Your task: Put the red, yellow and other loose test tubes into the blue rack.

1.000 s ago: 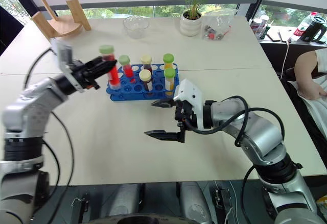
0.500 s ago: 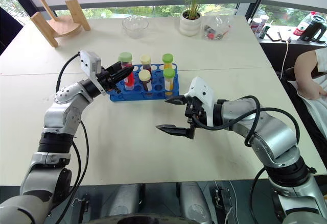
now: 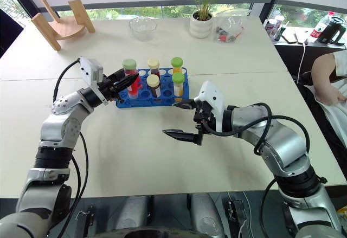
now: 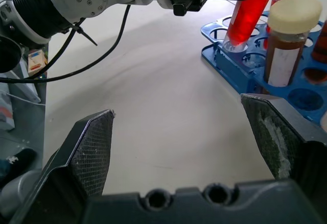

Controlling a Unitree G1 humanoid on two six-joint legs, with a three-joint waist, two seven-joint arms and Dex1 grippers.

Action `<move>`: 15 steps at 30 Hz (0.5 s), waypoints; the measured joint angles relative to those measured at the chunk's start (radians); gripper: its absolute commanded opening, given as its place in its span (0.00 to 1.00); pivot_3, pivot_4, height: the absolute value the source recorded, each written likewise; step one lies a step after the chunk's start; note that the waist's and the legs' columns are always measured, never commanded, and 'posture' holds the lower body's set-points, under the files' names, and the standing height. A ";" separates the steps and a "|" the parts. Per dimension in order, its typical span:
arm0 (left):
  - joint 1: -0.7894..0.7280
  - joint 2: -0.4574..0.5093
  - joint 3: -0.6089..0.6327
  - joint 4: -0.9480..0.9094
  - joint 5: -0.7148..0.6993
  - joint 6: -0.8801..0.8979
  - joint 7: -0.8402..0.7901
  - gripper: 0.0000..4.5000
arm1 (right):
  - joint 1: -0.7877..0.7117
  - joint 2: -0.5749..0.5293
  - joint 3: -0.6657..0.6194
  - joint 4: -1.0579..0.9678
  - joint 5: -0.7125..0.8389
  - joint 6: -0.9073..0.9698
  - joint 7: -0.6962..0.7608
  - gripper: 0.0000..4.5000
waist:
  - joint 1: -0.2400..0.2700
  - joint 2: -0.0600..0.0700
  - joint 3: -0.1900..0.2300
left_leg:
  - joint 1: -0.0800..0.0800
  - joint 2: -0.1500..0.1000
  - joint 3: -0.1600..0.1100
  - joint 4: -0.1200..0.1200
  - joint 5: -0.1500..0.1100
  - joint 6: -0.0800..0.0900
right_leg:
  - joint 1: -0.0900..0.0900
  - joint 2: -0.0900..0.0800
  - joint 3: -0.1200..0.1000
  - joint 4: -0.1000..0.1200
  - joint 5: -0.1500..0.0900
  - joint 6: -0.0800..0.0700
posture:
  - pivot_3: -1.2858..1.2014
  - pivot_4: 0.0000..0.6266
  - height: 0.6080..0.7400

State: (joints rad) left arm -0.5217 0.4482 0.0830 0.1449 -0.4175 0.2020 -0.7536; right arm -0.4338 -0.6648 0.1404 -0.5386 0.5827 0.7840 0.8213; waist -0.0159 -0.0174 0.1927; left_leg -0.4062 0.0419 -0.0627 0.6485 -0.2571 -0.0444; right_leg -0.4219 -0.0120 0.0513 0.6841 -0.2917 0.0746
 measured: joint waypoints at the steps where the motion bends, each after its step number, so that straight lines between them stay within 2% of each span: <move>1: 0.001 0.000 0.000 0.000 0.005 -0.006 0.003 0.19 | -0.002 0.007 0.002 0.005 -0.001 -0.004 0.000 0.97 | -0.001 0.000 0.000 | 0.000 0.000 0.000 0.000 0.000 0.000 | 0.000 0.000 0.000 0.000 0.000 0.000 | 0.52 0.24 1.00; 15: 0.004 -0.040 -0.012 0.052 0.062 -0.088 0.036 0.19 | -0.035 0.053 0.013 0.025 -0.015 -0.012 -0.020 0.97 | 0.001 0.000 0.000 | 0.000 0.000 0.000 0.000 0.000 0.000 | 0.000 0.000 0.000 0.000 0.000 0.000 | 0.52 0.24 1.00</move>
State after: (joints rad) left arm -0.5173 0.4082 0.0709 0.1970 -0.3552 0.1143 -0.7179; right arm -0.4686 -0.6115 0.1534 -0.5131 0.5673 0.7721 0.8017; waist -0.0148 -0.0172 0.1926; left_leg -0.4060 0.0418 -0.0627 0.6487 -0.2570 -0.0444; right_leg -0.4217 -0.0121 0.0513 0.6843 -0.2916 0.0746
